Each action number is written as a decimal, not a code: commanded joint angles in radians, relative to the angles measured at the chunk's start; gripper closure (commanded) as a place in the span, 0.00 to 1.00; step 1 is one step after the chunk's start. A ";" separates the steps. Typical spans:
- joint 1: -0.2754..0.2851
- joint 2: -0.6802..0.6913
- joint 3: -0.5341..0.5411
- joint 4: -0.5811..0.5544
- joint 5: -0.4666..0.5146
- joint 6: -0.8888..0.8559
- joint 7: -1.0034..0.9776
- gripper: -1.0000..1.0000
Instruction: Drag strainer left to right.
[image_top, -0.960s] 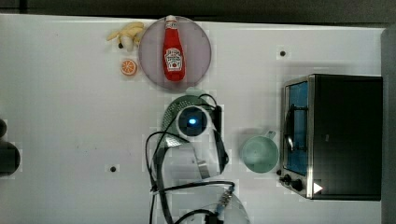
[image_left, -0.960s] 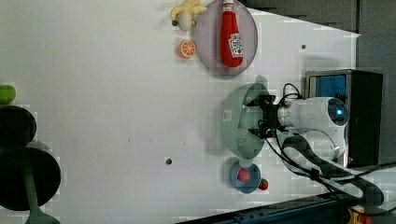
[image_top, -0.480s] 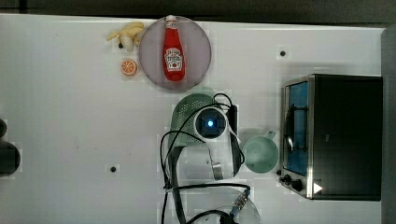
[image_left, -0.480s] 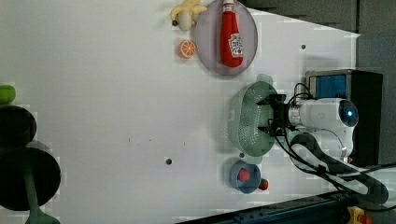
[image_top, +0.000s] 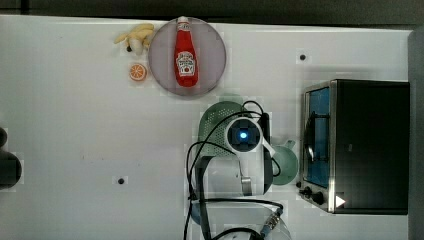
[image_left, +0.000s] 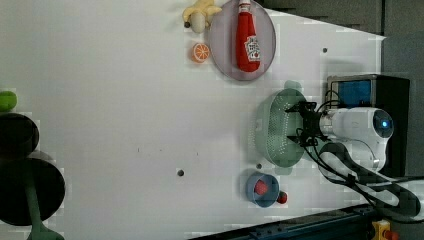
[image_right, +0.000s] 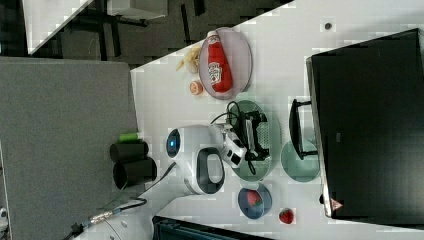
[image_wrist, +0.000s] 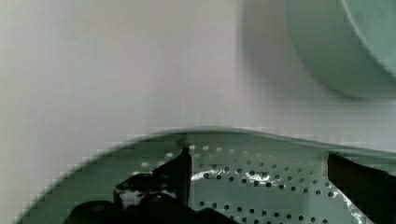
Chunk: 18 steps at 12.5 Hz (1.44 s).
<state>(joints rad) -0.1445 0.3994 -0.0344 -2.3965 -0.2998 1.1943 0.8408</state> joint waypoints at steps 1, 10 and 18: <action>-0.012 -0.094 0.061 -0.005 -0.003 -0.020 -0.204 0.00; -0.010 -0.509 0.183 0.139 0.151 -0.673 -0.436 0.00; -0.011 -0.738 0.153 0.372 0.331 -1.110 -0.740 0.00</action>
<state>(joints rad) -0.1434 -0.2966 0.1232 -2.0566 0.0536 0.1255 0.1644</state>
